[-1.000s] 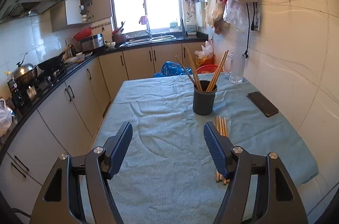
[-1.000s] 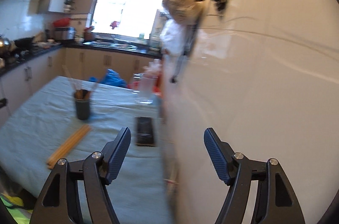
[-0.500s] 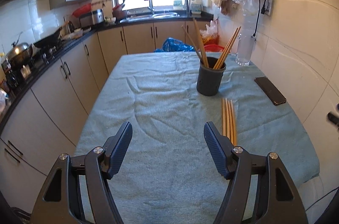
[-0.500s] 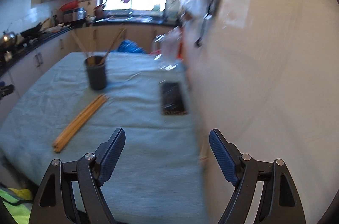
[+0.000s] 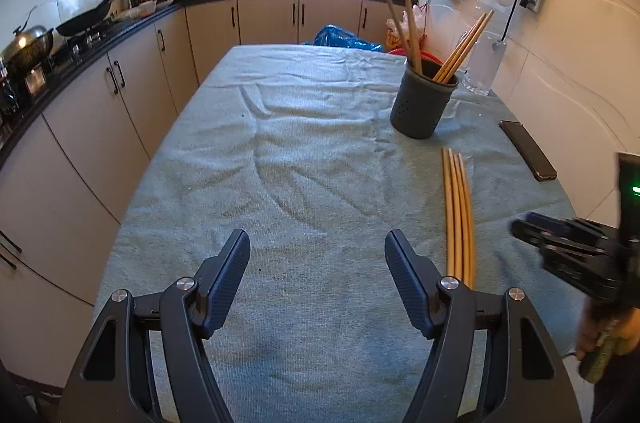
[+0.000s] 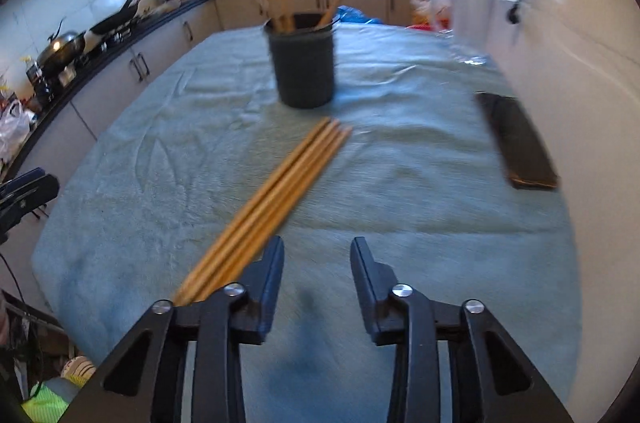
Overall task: Organize utensils
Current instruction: 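Move both open tools back down toward the loose chopsticks on the towel, then close the right tool on a wooden chopstick while the left tool grasps another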
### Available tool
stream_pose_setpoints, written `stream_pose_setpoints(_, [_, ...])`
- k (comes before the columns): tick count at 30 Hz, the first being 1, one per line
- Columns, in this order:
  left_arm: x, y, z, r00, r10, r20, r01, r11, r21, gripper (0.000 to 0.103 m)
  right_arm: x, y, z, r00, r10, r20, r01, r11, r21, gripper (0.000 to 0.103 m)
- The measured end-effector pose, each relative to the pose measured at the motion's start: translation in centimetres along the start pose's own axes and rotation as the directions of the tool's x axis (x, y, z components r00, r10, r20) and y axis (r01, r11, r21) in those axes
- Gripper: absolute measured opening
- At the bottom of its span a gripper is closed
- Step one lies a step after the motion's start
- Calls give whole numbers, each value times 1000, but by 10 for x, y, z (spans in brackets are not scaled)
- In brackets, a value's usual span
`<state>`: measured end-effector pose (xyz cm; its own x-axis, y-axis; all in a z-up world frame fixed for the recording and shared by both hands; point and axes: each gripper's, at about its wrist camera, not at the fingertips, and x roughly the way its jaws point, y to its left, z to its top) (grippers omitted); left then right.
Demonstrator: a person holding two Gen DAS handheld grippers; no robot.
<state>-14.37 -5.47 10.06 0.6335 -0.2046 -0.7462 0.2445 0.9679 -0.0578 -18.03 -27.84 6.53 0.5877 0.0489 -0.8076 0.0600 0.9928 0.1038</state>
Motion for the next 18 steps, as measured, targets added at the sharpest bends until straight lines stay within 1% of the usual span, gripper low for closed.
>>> stream_pose_setpoints(2, [5, 3, 1, 1000, -5, -9, 5, 1000, -7, 69, 21, 9, 9, 1000, -4, -29, 4, 1000, -13, 26])
stream_pose_setpoints(3, [8, 5, 1, 1000, -10, -13, 10, 1000, -10, 69, 30, 12, 12, 999, -9, -43, 8, 1000, -13, 25])
stream_pose_setpoints(5, [13, 6, 2, 1000, -20, -20, 20, 1000, -9, 69, 46, 15, 18, 997, -12, -73, 11, 1000, -11, 18])
stream_pose_setpoints(7, [19, 7, 4, 999, -26, -24, 26, 1000, -7, 69, 57, 16, 22, 996, -26, -90, 26, 1000, -3, 14])
stream_pose_setpoints(11, [37, 2, 10, 998, -44, -42, 44, 999, -5, 69, 67, 14, 38, 996, -12, -89, 15, 1000, 26, 13])
stream_pose_setpoints(14, [53, -13, 15, 994, -77, -74, 79, 997, 18, 69, 69, 8, 42, 994, -46, -97, 49, 998, 31, 13])
stream_pose_setpoints(16, [61, -27, 17, 992, -98, -85, 102, 994, 44, 69, 70, -10, 36, 991, -41, -127, 52, 995, 85, 13])
stream_pose_setpoints(18, [72, -47, 21, 987, -127, -101, 136, 987, 81, 69, 64, -24, 32, 992, -41, -118, 55, 992, 113, 13])
